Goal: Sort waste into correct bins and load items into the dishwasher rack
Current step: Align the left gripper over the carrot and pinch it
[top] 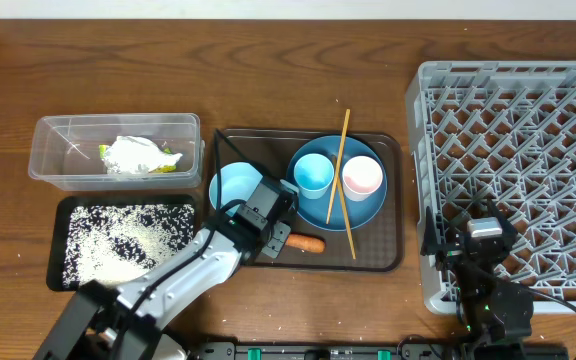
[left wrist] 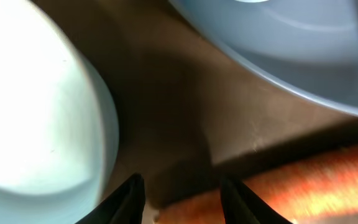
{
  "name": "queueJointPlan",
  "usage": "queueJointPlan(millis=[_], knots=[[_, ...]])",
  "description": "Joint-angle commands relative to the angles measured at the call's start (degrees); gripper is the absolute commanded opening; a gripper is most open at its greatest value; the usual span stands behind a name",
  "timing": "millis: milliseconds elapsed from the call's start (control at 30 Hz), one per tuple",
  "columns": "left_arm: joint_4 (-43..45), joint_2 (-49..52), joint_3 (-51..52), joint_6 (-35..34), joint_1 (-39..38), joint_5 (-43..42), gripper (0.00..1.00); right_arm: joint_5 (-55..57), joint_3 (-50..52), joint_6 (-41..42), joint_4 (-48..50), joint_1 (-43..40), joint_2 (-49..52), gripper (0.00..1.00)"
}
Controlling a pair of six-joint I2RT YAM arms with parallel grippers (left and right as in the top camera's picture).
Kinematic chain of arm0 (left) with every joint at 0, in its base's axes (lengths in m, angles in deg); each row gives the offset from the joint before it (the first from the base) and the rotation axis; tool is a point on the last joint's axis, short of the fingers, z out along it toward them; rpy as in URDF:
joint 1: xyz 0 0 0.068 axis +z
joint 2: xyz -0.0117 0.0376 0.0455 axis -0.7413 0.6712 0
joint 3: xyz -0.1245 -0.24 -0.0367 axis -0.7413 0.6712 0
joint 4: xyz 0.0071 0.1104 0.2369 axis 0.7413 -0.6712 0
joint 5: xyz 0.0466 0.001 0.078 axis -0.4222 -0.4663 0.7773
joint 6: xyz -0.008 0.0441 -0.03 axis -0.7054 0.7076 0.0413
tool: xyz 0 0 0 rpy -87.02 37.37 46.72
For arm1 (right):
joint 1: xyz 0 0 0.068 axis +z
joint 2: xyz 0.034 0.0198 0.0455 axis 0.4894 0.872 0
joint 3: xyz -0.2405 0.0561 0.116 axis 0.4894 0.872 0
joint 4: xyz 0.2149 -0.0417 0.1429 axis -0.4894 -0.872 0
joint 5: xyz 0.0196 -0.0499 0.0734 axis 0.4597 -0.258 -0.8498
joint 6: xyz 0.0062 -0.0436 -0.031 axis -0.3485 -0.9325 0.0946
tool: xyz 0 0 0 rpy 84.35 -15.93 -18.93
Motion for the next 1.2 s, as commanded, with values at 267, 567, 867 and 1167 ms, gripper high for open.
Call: queueJointPlan(millis=[267, 567, 867, 1167], knots=[[-3.1, -1.2, 0.8, 0.0, 0.0, 0.0, 0.07, -0.2, 0.1, -0.6, -0.2, -0.4, 0.0, 0.99], [-6.3, -12.0, 0.8, -0.1, -0.1, -0.2, 0.10, -0.2, 0.1, -0.6, -0.2, -0.4, 0.0, 0.99], [-6.6, -12.7, 0.8, 0.0, -0.1, -0.2, 0.13, -0.2, 0.1, -0.6, -0.2, -0.4, 0.0, 0.99], [-6.9, -12.7, 0.8, 7.6, 0.0, -8.2, 0.35, -0.2, 0.1, -0.6, -0.2, -0.4, 0.0, 0.99]])
